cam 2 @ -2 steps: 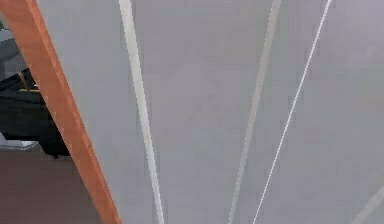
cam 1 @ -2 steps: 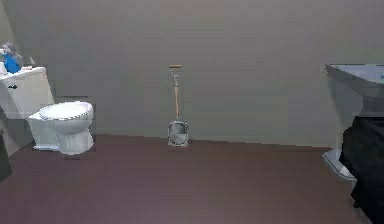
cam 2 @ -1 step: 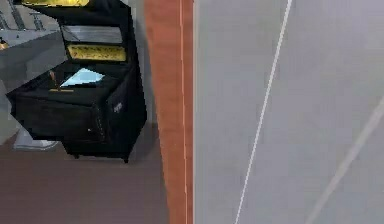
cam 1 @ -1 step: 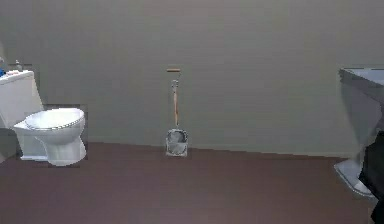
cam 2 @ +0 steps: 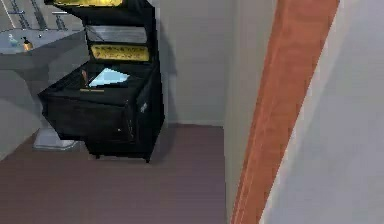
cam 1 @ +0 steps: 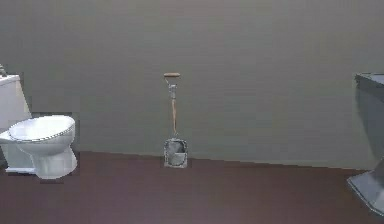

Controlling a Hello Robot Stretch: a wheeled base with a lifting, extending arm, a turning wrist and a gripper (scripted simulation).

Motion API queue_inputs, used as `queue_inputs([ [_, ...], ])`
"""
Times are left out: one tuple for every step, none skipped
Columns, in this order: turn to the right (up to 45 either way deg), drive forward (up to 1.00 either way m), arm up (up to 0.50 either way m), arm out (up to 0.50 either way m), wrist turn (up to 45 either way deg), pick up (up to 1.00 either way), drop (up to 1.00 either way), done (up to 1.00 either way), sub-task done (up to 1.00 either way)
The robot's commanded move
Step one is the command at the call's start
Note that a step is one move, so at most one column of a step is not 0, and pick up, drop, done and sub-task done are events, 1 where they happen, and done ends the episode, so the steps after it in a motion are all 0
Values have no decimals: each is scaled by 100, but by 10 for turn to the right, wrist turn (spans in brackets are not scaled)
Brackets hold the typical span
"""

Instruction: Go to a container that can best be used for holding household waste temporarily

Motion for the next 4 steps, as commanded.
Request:
queue_inputs([
  [-180,0,0,0,0,0,0,0,0],
  [0,30,0,0,0,0,0,0,0],
  [-450,0,0,0,0,0,0,0,0],
  [-120,0,0,0,0,0,0,0,0],
])
